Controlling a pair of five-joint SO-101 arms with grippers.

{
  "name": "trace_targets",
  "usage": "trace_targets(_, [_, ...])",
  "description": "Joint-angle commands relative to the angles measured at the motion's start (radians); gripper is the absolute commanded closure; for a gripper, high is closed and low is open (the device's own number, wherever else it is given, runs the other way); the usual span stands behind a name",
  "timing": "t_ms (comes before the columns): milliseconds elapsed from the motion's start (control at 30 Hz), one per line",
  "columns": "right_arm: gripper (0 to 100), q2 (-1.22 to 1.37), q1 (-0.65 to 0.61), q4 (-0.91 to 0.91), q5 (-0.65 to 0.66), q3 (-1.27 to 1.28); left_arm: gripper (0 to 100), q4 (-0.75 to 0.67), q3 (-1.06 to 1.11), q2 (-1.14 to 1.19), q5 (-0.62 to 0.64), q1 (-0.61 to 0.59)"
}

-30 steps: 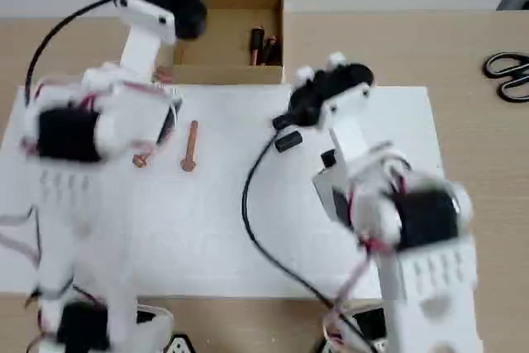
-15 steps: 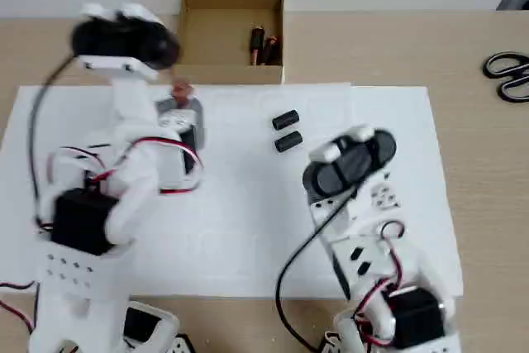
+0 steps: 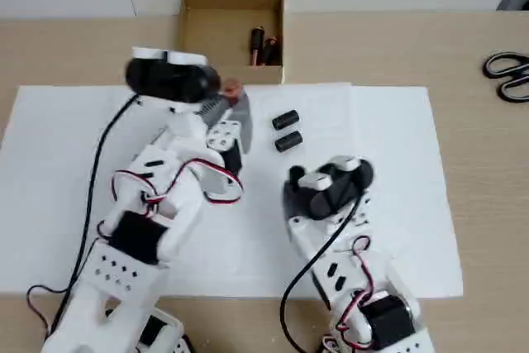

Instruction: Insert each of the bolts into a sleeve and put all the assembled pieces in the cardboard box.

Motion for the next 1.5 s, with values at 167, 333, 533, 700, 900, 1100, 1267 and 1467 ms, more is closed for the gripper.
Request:
trace_targets(167, [99.5,-0.018,-0.03,-0.027,-0.087,-0.006,99,0.044,-0.005,-0.029,0.02,0.117])
trace_targets(333, [99.5,-0.018,-0.03,-0.027,-0.087,-0.006,99,0.155,-0.082,-0.025,0.112,0.137])
trace_targets(533, [99.5,-0.018,-0.031,-0.028,-0.087,-0.006,99,0.18,-0.122,-0.021,0.121,0.161])
trace_targets(700, [99.5,-0.016,-0.065,-0.03,-0.087,-0.006,99,0.173,-0.12,-0.021,0.121,0.163])
trace_targets(900, [99.5,-0.016,-0.081,-0.068,-0.086,0.018,99,0.146,-0.084,-0.021,0.12,0.163])
trace_targets(1100, [99.5,-0.016,-0.085,-0.068,-0.086,0.017,99,0.146,-0.073,-0.021,0.12,0.164])
trace_targets(1267, [99.5,-0.016,-0.096,-0.068,-0.083,0.017,99,0.146,-0.065,-0.02,0.12,0.164])
trace_targets(1467, [99.5,-0.018,-0.096,-0.068,-0.083,0.017,99,0.144,-0.041,-0.02,0.12,0.164])
